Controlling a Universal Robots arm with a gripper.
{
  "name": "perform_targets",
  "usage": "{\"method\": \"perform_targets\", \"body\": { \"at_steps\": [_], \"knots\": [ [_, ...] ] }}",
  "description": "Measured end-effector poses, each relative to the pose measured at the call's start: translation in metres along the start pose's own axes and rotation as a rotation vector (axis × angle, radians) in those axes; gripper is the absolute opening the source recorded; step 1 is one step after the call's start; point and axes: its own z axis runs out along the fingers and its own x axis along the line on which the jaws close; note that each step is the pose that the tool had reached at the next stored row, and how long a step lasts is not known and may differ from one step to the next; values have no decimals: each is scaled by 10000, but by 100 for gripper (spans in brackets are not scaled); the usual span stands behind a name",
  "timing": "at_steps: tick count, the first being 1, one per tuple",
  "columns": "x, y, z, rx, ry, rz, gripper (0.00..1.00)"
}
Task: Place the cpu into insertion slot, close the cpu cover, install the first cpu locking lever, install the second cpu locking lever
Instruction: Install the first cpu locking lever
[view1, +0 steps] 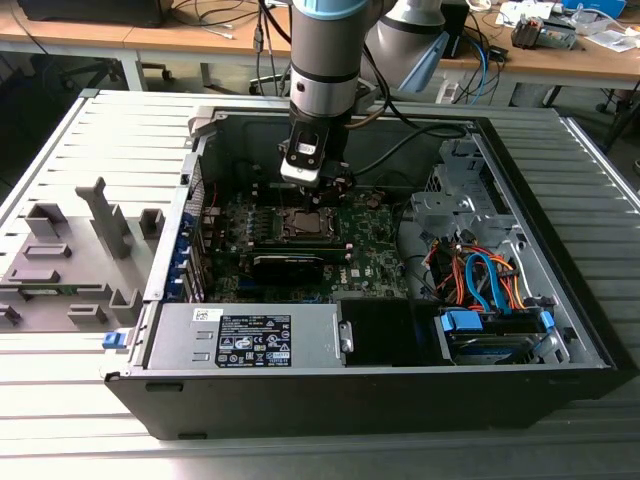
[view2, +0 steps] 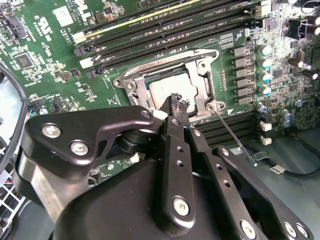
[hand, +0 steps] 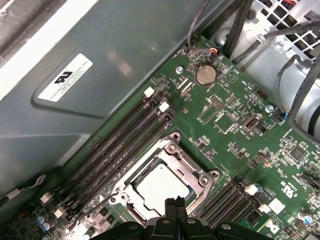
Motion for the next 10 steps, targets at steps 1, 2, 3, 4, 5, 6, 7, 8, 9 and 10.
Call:
{"method": "perform_targets", "body": {
  "at_steps": [1, 2, 3, 4, 5, 6, 7, 8, 9, 10],
  "knots": [
    [0, 0, 0, 1, 0, -13, 11],
    [0, 0, 0, 2, 0, -41, 11],
    [0, 0, 0, 2, 0, -62, 11],
    [0, 0, 0, 2, 0, -80, 11],
    [0, 0, 0, 3, 1, -94, 11],
    [0, 0, 0, 4, 1, -106, 11],
    [0, 0, 0, 3, 1, -119, 11],
    [0, 0, 0, 4, 1, -137, 11],
    [0, 0, 0, 4, 1, -157, 11],
    [0, 0, 0, 5, 1, -173, 11]
  ]
}}
